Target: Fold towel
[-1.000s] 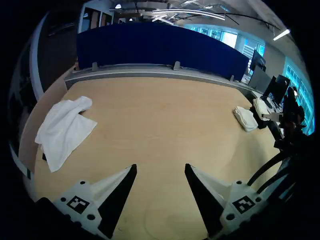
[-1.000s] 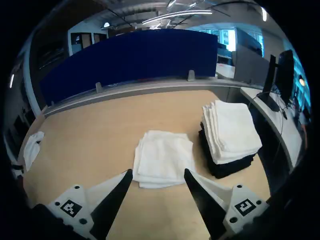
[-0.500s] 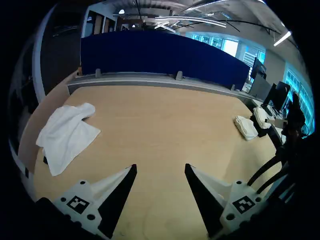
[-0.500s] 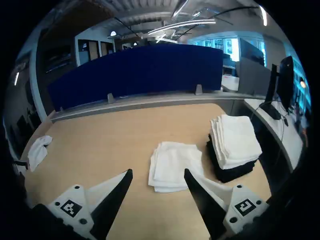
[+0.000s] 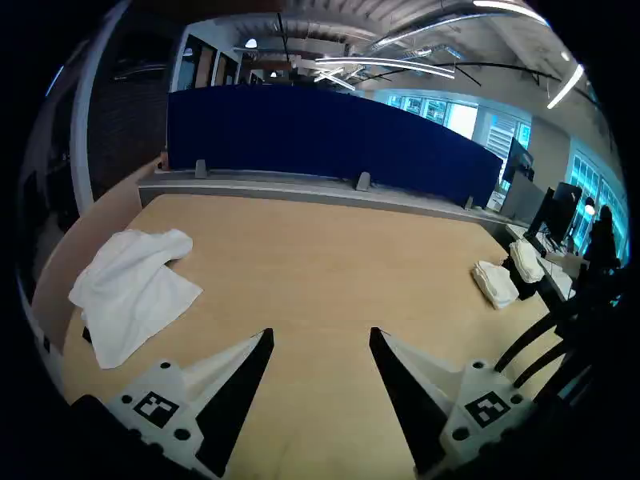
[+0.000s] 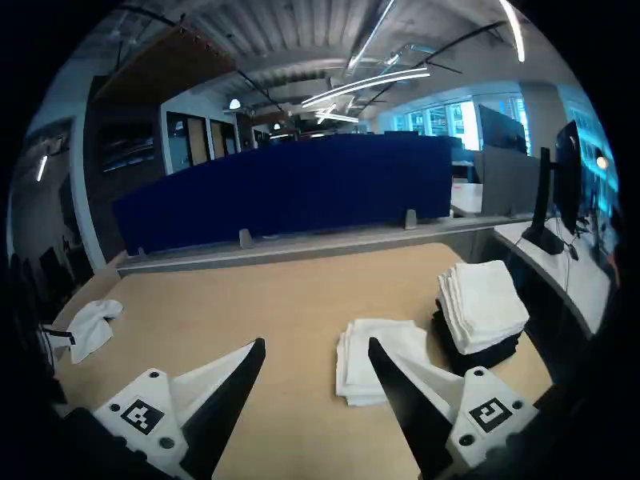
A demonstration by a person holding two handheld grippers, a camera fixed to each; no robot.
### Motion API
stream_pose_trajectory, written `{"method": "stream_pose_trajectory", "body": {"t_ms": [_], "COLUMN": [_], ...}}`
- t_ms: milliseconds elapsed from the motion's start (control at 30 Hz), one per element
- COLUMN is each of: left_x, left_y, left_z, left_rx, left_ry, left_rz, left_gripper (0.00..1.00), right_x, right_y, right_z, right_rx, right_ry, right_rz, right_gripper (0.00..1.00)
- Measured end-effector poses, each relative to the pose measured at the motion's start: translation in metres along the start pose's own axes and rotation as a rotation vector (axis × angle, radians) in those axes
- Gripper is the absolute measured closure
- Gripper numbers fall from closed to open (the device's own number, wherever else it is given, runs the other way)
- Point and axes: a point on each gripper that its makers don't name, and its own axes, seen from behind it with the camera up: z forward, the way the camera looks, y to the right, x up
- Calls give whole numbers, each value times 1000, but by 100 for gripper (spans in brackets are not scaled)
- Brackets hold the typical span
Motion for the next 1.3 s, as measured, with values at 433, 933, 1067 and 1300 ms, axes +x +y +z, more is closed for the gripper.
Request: {"method": "stream_pose_trajectory", "body": {"t_ms": [433,933,1067,1300], "left_x": [38,61,63,58], "left_y": [-18,-30,-33,-28], "left_z": [10,0,2,13], "left_rx": [27,76,97,148], "left_ry": [199,428,452,498], "left_rz": [15,88,117,201], "left_gripper": [11,11,11,11], "right_x": [29,25,22,10], "right_y": [-43,-88,-96,-92], "right_z": [-23,-38,-38,-34], "right_rx": [12,42,54,61], "right_ry": [229,322,307,271], "right_rz": [-11,-26,-6,68], "right_gripper": [0,0,0,0]}}
